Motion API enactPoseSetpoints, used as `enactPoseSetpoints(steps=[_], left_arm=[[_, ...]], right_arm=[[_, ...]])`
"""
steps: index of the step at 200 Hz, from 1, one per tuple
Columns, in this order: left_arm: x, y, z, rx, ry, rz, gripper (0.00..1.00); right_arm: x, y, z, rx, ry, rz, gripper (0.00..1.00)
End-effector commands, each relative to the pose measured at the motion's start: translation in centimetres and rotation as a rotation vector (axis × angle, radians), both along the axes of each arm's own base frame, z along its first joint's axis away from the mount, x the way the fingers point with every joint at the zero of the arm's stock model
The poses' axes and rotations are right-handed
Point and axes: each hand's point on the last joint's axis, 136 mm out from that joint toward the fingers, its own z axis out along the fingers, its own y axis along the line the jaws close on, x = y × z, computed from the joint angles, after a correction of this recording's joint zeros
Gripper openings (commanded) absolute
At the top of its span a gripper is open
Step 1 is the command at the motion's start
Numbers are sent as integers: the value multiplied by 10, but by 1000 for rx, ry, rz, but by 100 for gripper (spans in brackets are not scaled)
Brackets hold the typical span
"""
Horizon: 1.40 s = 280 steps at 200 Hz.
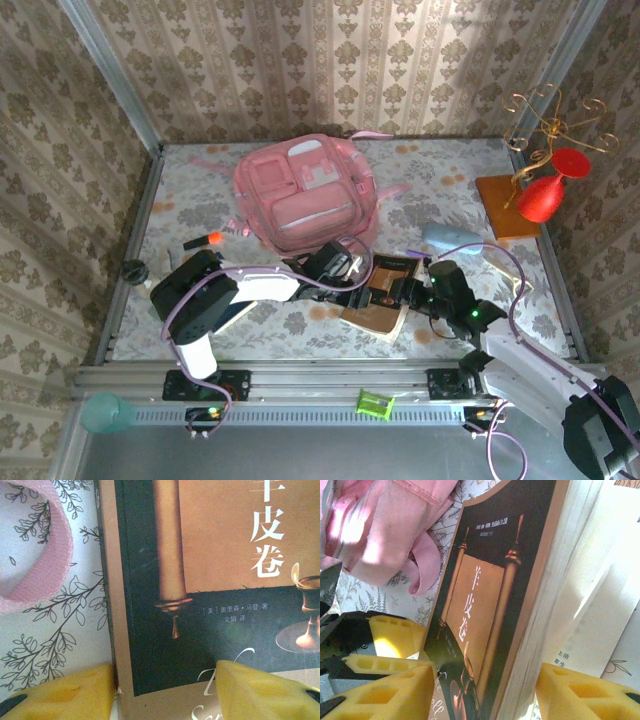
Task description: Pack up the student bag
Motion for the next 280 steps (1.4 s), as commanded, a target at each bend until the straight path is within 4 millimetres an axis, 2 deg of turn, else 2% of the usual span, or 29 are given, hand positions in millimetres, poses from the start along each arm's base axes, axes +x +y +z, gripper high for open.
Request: enactPoseSetpoints(steps=[1, 27, 52, 90, 126, 147, 165, 191, 232, 258, 280], left_arm=[[-18, -14, -3, -43, 51, -62, 56], [-18, -13, -4, -40, 53, -59, 56], [-19, -12, -4, -41, 54, -58, 56], [-20, -11, -4, -45, 55, -59, 56], [-19, -11, -1, -50, 48, -55, 56], [-17, -9, 0, -46, 38, -47, 57], [-11, -5, 5, -54, 23, -23, 60], [-2, -6, 16, -112, 38, 16, 66], [3, -14, 32, -229, 101, 72, 67], [14, -4, 51, -300, 83, 124, 68], [20, -1, 64, -362, 59, 129, 71]], right_arm=[[4, 7, 11, 16, -72, 42, 60], [11, 3, 17, 8, -129, 12, 63], [19, -4, 22, -15, -162, -29, 62], [23, -14, 12, -87, -107, -79, 43], [21, -26, 1, -150, -84, -114, 19], [22, -27, 3, -167, -91, -106, 0], [21, -29, 5, -185, -93, -86, 0], [23, -18, 22, -58, -130, -45, 0], [27, -16, 62, 160, -193, -119, 0], [29, -12, 88, 204, -220, -118, 0], [32, -5, 99, 228, -232, -90, 0]])
